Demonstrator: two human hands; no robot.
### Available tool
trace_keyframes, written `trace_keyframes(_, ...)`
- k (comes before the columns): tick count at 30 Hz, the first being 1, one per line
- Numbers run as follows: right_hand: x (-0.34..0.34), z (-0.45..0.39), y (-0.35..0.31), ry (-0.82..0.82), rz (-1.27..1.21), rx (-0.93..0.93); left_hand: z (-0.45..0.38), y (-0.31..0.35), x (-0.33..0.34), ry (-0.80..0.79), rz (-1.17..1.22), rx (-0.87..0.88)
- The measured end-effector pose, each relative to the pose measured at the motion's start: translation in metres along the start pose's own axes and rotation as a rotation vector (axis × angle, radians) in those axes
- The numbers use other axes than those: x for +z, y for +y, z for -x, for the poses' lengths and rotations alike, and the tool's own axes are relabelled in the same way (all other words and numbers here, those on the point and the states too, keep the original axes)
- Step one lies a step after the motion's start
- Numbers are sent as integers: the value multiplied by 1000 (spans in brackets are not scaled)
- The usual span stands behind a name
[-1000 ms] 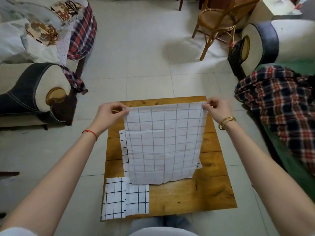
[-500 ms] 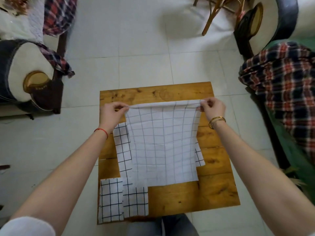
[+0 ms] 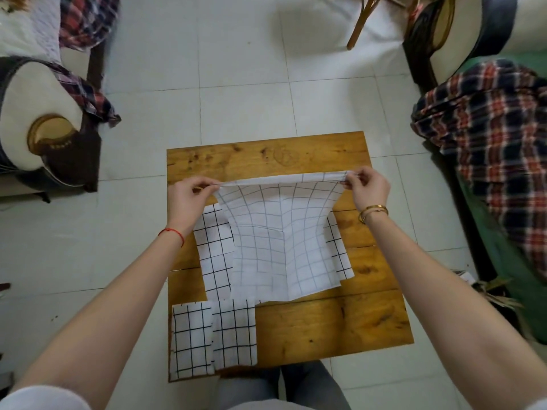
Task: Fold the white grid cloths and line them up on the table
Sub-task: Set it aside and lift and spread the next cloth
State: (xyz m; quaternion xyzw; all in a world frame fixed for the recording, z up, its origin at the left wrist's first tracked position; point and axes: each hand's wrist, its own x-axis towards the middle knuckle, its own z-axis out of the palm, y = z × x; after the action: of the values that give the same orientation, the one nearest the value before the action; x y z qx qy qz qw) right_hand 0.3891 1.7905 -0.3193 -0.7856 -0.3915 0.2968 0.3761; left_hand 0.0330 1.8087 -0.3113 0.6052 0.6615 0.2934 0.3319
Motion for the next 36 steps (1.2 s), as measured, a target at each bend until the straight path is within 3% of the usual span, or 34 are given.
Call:
trace_keyframes(8,-4,9,-10,23,3,-57,7,7,-16,44,84,6)
trace_keyframes(16,-16,28,-17,-6,-189,10,20,19,-34,57,95,91)
trace_keyframes(20,-24,49,-13,0,-310,61,42,5,-35,11,-10,122)
trace_keyframes(26,-26,80,19,-23,-270,172,93,-23,-20,-136,-44,89)
trace_keyframes(29,-26,94,31,-20,-197,210,113,-33,-8,-202,103,-78)
trace_keyframes(33,-31,105,47,-60,-327,306,126,-34,10,-284,705,-561)
trace_keyframes(36,-38,108,53,-106,-362,333,121,-26,27,-269,891,-909)
